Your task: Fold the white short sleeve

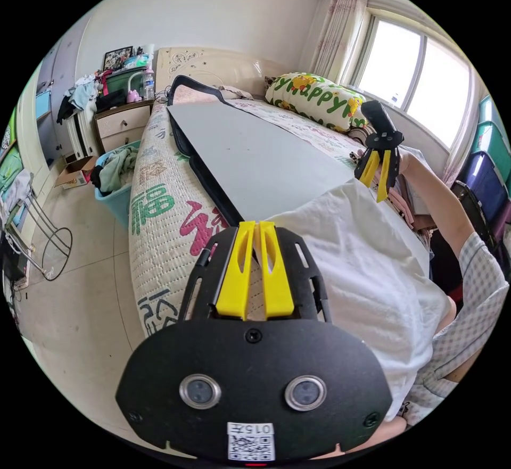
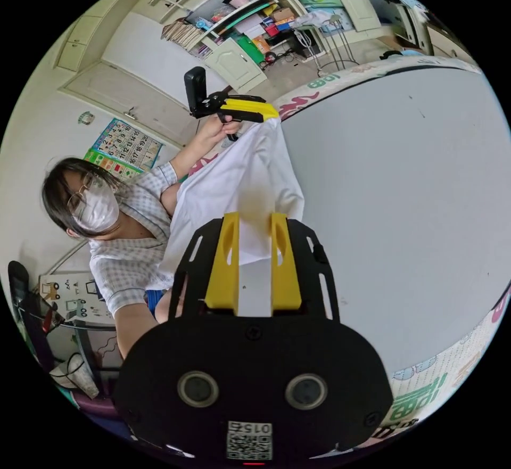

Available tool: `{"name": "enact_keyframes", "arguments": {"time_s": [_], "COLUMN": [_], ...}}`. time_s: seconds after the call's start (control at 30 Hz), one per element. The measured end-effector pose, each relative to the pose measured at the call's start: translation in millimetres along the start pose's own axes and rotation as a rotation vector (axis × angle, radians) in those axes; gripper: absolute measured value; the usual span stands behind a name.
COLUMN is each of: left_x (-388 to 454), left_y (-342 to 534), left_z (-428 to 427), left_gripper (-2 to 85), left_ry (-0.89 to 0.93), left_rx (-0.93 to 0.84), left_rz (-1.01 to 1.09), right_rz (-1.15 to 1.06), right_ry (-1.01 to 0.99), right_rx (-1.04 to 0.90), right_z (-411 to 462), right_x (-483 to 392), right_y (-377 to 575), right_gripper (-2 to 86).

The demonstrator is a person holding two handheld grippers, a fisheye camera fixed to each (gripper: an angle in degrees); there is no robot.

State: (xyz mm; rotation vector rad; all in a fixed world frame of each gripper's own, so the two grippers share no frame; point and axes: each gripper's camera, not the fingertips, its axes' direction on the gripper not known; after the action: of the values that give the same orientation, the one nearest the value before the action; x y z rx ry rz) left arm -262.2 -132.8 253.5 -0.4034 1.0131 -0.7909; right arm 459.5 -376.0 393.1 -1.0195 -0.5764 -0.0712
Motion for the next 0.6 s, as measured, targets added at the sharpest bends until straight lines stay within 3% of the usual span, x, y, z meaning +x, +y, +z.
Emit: {"name": "enact_keyframes", "arguments": {"time_s": [0.17,0.27,0.47,0.6], "left_x": [-9.7,-13.1,-17.3,-21.2], "left_y": [5.6,9.9,17.0,23.7], "left_z": [1.2,1.5,6.3,9.0], "left_gripper": [-0.2,-0.2,-0.2,-0.1], "left_ry": [0.024,0.024,0.024,0.026], "left_rx": [0.009,0.019,0.014,0.019], "left_rz": [-0.014,-0.016,-0.005,-0.005], "right_rz": [-0.034,-0.054,-0.020,0.039], "right_ry": [-0.004,-0.041,-0.087,-0.003], "right_rx": [0.051,-0.016,-0.067,-0.144], "right_z": [-8.8,3.9,-4.6,-5.9], "right_x": [12.2,20.6,30.7,31.6], "right_y": [1.1,-1.1,21.2,25.4], "right_gripper": [9.5,9.6,4.0,1.2]}}
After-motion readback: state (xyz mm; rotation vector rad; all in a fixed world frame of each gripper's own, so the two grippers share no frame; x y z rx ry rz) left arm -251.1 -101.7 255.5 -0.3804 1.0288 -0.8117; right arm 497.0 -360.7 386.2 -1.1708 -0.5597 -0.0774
